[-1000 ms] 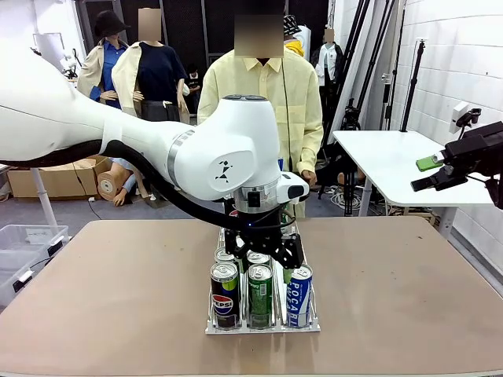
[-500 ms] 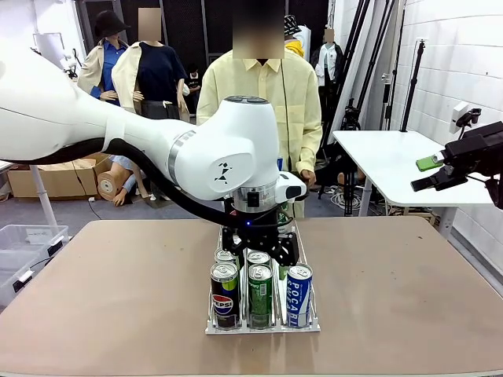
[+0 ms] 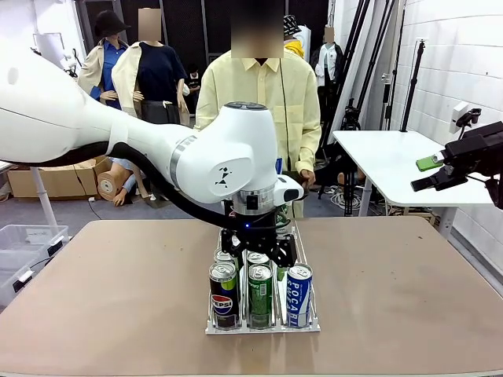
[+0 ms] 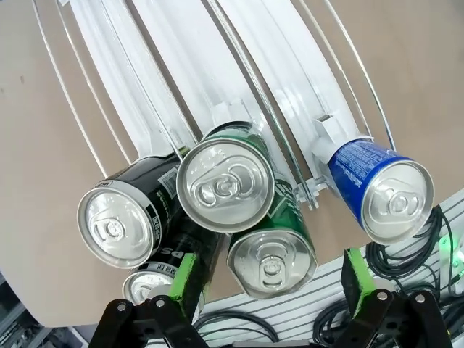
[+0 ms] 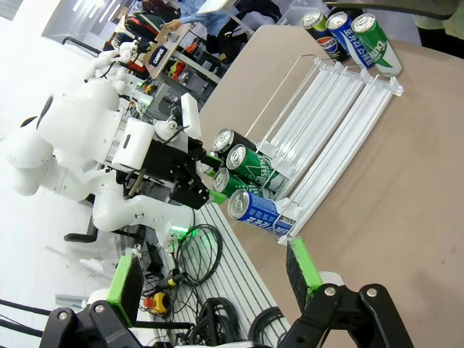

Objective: Retrieve and hand over the desired beverage to the person.
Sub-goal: Pick up another can of the same type that the person held from the Automatic Can Dispenser.

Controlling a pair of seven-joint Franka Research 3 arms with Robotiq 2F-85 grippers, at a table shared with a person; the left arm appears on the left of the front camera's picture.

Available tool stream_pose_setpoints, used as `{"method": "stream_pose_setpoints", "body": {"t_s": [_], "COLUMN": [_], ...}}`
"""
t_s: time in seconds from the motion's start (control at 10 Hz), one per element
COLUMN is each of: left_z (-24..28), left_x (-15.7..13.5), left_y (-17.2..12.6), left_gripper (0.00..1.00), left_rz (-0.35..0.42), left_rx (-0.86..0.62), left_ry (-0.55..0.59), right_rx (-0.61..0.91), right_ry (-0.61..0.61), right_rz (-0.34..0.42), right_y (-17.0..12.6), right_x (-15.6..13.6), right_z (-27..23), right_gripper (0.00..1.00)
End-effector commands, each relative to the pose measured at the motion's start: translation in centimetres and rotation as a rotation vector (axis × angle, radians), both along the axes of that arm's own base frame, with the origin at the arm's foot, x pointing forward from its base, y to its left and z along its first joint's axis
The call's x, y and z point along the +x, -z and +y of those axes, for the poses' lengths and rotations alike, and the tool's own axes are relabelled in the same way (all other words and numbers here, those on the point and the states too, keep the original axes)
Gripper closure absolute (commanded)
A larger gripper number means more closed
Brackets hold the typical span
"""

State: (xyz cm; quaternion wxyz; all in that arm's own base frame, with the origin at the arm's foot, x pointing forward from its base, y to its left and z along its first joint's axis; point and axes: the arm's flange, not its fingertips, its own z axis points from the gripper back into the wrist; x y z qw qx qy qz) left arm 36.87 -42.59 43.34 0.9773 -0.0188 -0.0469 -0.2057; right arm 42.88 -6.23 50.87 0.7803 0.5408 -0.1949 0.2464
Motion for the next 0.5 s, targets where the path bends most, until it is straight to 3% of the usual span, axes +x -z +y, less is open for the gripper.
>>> {"method": "stream_pose_setpoints", "body": {"t_s": [0.0,0.4], "left_z": [-0.7,-1.1], "left_x": [0.3,0.8], "left_y": [0.7,2.0], "left_gripper": [0.00,0.00], "left_rz": [-0.023,-0.011], "left_rx": [0.006,0.011], "left_ry": [-0.032,-0.037], "right_rx": [0.004,0.004], "right_ry": [0.004,0.004], "right_rz": [-0.003,-0.003], "right_y": [-0.1,-0.1], "right_x": [0.1,0.1], "right_z": [0.1,0.1], "right_gripper": [0.00,0.00]}}
